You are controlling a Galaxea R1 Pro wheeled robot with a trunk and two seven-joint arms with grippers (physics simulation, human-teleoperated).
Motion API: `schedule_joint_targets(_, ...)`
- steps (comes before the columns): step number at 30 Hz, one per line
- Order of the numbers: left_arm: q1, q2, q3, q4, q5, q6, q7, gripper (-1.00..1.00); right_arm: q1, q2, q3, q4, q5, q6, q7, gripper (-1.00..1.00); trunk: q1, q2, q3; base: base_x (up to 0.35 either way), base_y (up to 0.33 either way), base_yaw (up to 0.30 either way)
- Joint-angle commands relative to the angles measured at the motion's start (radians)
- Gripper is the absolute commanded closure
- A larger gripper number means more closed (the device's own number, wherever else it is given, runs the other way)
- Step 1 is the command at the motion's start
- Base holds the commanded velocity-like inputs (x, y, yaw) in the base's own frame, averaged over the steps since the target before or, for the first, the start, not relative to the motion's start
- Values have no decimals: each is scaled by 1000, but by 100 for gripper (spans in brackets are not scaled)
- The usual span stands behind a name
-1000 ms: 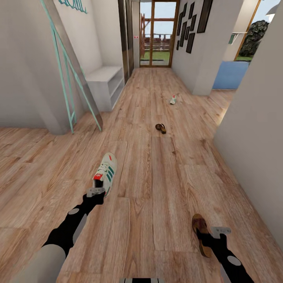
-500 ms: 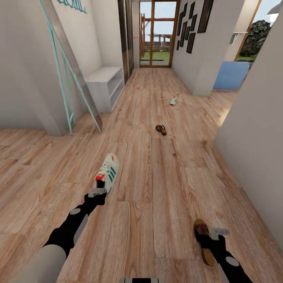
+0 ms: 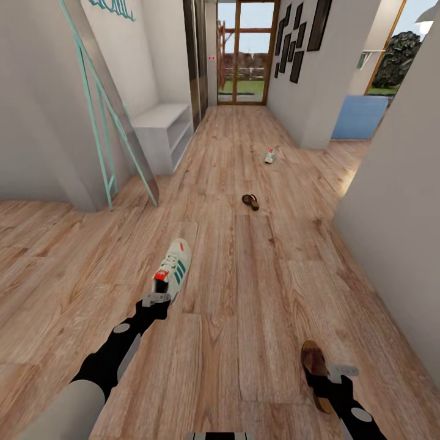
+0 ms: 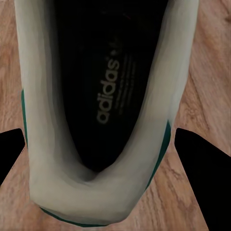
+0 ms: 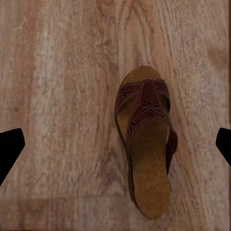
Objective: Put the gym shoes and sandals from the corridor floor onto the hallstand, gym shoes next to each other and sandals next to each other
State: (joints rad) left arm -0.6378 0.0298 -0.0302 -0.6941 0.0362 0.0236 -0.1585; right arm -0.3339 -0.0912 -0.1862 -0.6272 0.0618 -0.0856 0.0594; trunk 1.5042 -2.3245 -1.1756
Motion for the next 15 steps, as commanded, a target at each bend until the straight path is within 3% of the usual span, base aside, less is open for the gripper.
schedule_joint_targets(1,0,1,-5,-10,4,6,-1,100,-1,1,-5,7,6,-4,-5,-100,0,0,-1,0,0,0)
schedule_joint_targets(8,2,2,-20,-89,5,12,-7,100,-1,-1,-6,4,5,-5,-20,-100,0,0,-1,0,0,0)
schedule_joint_targets(15,4,1,-30,-127,5,13,-11,100,-1,-4,-6,-73,4,-4,-20,-100,27,-49,-23,0,0,0)
